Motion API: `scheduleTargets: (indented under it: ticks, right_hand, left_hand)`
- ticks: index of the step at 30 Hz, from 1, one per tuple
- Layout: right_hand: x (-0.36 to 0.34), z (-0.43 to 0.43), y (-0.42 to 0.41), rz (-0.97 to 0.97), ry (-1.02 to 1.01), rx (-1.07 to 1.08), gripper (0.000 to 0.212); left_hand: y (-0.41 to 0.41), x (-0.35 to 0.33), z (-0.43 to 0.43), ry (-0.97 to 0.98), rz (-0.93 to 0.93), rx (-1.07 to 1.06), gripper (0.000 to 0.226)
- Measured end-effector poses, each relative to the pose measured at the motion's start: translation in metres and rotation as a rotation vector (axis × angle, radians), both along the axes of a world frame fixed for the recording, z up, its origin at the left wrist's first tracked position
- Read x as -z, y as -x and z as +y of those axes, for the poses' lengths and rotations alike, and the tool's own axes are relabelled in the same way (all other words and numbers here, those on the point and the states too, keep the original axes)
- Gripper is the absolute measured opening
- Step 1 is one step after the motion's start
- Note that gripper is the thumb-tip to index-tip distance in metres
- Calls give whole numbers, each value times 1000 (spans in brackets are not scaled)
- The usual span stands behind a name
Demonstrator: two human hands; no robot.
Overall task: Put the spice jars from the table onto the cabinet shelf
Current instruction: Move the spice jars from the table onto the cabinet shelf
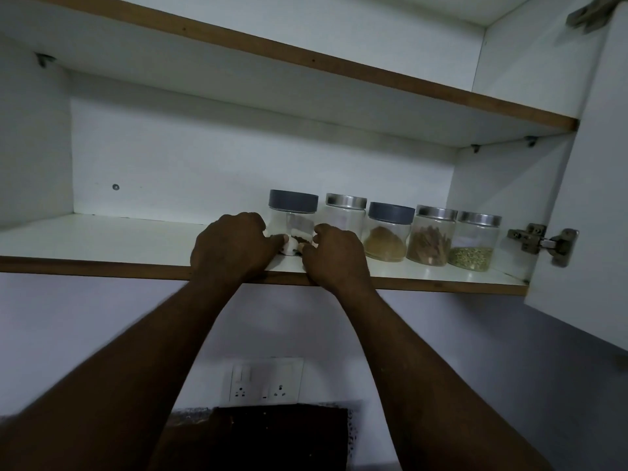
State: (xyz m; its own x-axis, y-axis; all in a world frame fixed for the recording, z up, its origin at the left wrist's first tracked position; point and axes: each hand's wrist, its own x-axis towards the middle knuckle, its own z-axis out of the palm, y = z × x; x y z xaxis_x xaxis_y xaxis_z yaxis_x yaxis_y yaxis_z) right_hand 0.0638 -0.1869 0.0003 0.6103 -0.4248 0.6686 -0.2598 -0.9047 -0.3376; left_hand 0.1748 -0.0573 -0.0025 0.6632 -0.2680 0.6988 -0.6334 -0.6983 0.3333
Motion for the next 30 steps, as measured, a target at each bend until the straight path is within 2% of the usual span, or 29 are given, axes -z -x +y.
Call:
scheduleTargets:
  ticks: [3,7,21,25,28,30]
  right_hand:
    - [5,3,4,-130,-22,8,34]
    - [4,2,6,-144,12,-1,37]
    - [2,-5,0,14,52,25,39]
    - [6,-6,-3,-101,31,25,35]
    - [9,-3,3,-248,19,-19,25]
    - [8,-2,10,-252,3,-62,16]
  left_hand:
    - [-6,-7,-1,-110,205,128,94]
    - [-6,-16,-1,-172,319,333,94]
    - [-2,-12,0,-186,240,274,91]
    - [-1,-8,-2,-124,170,153,84]
    - [9,-6,0,-20,131,106,79]
    - [20,-2,7,3,113,108,73]
